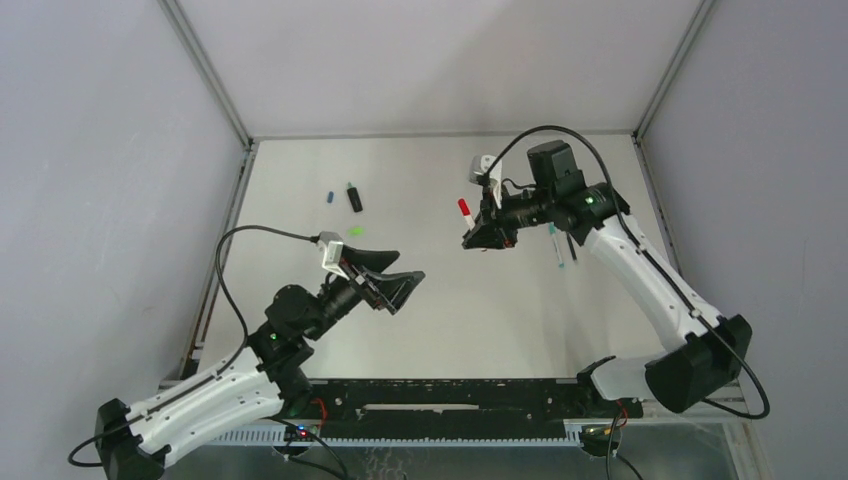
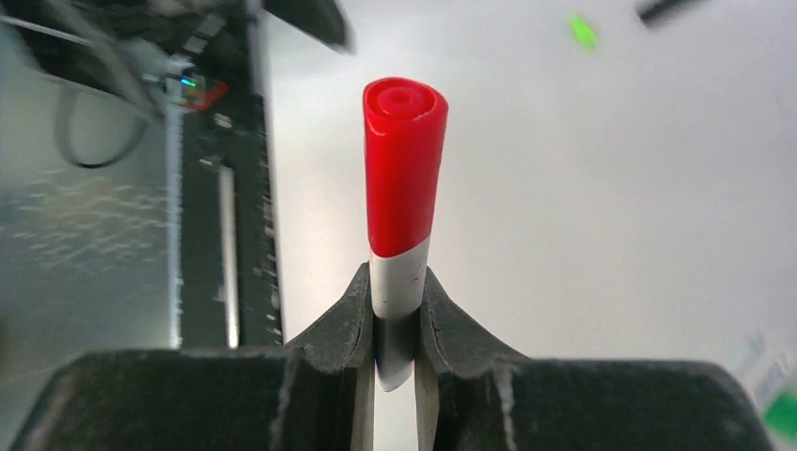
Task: Insert the pens into the pen caps
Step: Press the pen cap onto the pen, then place the pen at the center of the board.
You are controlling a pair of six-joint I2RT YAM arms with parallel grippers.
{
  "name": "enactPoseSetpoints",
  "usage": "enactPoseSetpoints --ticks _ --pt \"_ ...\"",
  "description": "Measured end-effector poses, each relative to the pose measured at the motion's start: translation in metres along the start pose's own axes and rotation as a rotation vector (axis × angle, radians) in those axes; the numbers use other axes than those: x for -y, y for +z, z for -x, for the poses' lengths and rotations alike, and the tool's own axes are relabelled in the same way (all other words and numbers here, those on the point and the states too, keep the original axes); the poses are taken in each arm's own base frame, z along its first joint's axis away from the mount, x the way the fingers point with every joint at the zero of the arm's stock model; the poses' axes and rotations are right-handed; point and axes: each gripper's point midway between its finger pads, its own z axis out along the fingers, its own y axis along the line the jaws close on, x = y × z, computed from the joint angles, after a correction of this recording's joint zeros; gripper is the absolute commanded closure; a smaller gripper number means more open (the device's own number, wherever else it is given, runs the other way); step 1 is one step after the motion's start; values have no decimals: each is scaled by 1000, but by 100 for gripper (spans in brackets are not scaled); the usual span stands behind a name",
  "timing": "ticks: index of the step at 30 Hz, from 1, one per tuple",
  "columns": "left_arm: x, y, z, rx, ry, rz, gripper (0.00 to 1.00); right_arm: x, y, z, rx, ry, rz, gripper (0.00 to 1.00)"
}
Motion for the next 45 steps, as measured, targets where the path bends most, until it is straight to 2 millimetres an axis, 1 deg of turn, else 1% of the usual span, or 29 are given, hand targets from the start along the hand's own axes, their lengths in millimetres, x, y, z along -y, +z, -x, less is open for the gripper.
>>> enactPoseSetpoints --ticks 4,6,8,10,11,13,16,17,20,23,28,30,33,37,40,42,45 --pt "-32 0 4 39 58 123 0 53 -4 -48 -152 115 -172 100" --pt "-50 1 9 59 78 191 0 85 -11 -84 -256 221 -262 100" --pt "-69 1 11 65 89 256 0 117 -22 -123 -363 346 -341 100" --pt "-83 2 11 57 94 303 0 146 -36 -159 -449 458 -417 100" --pt "-91 2 8 44 96 329 0 156 -43 -175 -481 504 -453 100" --pt "-106 3 4 10 96 377 0 171 -57 -206 -546 594 -519 100" --pt "-118 4 5 -17 94 420 0 184 -72 -231 -592 670 -599 100" --pt "-121 5 7 -19 94 427 0 188 -75 -236 -598 685 -627 100" --pt "-124 8 13 -10 94 438 0 193 -77 -242 -598 713 -680 100" --pt "-128 9 14 -4 89 445 0 199 -78 -251 -592 748 -721 100" --pt "-137 14 6 -26 63 458 0 202 -75 -278 -605 836 -758 100" --pt "-140 14 3 -38 60 468 0 203 -73 -286 -610 860 -767 99" --pt "-141 17 7 -44 58 478 0 208 -73 -290 -605 871 -789 98" --pt "-137 21 24 -26 61 477 0 215 -76 -290 -600 856 -824 94" --pt "-133 23 33 -20 63 471 0 215 -76 -295 -603 852 -833 92" --pt "-133 23 35 -25 63 472 0 215 -77 -296 -605 848 -834 92" --pt "-133 19 33 -39 60 477 0 216 -77 -296 -605 842 -834 90"
